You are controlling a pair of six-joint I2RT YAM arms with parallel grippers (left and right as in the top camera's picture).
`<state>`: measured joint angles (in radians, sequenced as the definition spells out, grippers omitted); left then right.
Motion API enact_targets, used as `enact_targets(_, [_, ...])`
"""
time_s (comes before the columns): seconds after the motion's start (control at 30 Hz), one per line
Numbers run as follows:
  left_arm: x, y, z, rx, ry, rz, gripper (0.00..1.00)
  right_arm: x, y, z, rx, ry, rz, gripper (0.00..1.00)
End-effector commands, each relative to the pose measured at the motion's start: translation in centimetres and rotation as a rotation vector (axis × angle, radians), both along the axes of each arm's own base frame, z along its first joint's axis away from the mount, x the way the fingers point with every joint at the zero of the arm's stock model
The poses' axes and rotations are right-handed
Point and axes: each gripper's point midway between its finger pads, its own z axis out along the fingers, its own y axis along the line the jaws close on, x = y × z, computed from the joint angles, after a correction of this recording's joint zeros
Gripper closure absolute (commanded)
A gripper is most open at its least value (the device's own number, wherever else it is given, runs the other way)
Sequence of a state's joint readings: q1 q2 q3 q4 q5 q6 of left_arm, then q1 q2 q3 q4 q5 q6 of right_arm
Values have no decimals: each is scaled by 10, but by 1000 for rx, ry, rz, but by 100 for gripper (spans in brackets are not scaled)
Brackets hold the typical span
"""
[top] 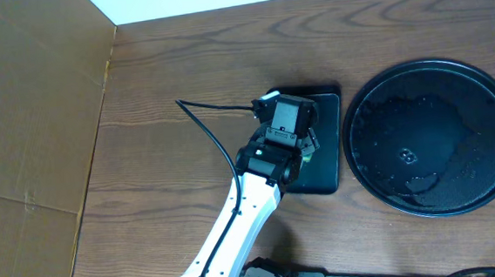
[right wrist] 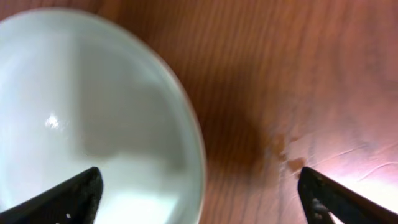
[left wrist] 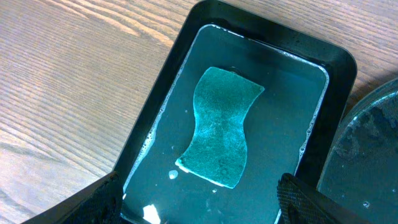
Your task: Clean dirty plates on tray and stack at the side
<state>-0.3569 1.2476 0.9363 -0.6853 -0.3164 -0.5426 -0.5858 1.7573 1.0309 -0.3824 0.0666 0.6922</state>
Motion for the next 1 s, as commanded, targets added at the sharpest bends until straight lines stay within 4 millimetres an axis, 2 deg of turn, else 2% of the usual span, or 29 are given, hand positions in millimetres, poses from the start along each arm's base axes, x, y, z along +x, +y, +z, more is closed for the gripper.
enact_targets(0.0, [1, 3, 1, 14, 4, 1, 20, 8, 6, 29, 30, -105, 7, 1])
enact_targets(0.13, [1, 3, 1, 14, 4, 1, 20, 2, 16, 74, 7, -178, 5, 1])
enact_targets(0.23, [1, 3, 1, 14, 4, 1, 20, -10, 31, 109, -20, -211, 31, 1])
enact_targets(0.37, [1, 3, 1, 14, 4, 1, 20, -34, 62, 136, -18, -205, 78, 1])
enact_targets(0.47, [1, 3, 1, 14, 4, 1, 20, -50, 90, 146, -10, -176, 150, 1])
enact_targets(0.57, [1, 3, 1, 14, 4, 1, 20, -56, 117, 151, 5, -164, 227, 1])
enact_targets(0.7, [1, 3, 1, 14, 4, 1, 20, -68, 150, 146, 54, -108, 316, 1])
enact_targets(0.8, [1, 3, 1, 14, 4, 1, 20, -76, 161, 140, 81, -63, 341, 1])
enact_targets(0.97, [1, 3, 1, 14, 4, 1, 20, -78, 162, 139, 86, -55, 341, 1])
